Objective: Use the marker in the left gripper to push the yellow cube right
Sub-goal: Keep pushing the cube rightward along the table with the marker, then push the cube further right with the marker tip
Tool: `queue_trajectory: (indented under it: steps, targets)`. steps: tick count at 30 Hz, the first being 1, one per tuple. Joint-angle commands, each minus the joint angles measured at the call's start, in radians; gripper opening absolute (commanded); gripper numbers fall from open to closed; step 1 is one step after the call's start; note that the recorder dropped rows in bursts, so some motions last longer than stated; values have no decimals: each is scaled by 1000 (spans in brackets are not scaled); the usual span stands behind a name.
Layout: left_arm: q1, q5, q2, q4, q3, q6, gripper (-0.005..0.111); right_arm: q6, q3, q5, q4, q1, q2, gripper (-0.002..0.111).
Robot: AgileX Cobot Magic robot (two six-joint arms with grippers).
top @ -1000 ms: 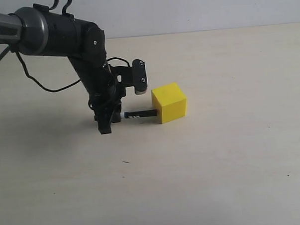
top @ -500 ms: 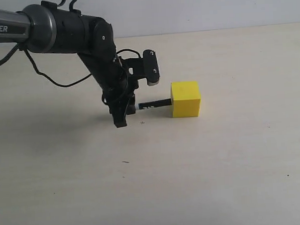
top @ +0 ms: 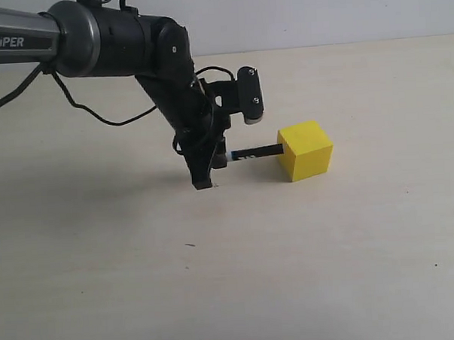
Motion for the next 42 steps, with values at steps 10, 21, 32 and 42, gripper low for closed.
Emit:
queue_trajectory:
  steps: [10,21,32,42]
  targets:
    - [3,90,30,35,-75,-197,0,-1,5,-5,-4,-5,-6,0]
    - [-37,220,107,145,-202,-245,0,-1,5,-5,-4,-5,-6,0]
    - [-68,211,148,223,-267,-399,0,-1,5,-5,-4,-5,-6,0]
    - [-133,167,194,304,-317,-414,0,-1,5,-5,-4,-5,-6,0]
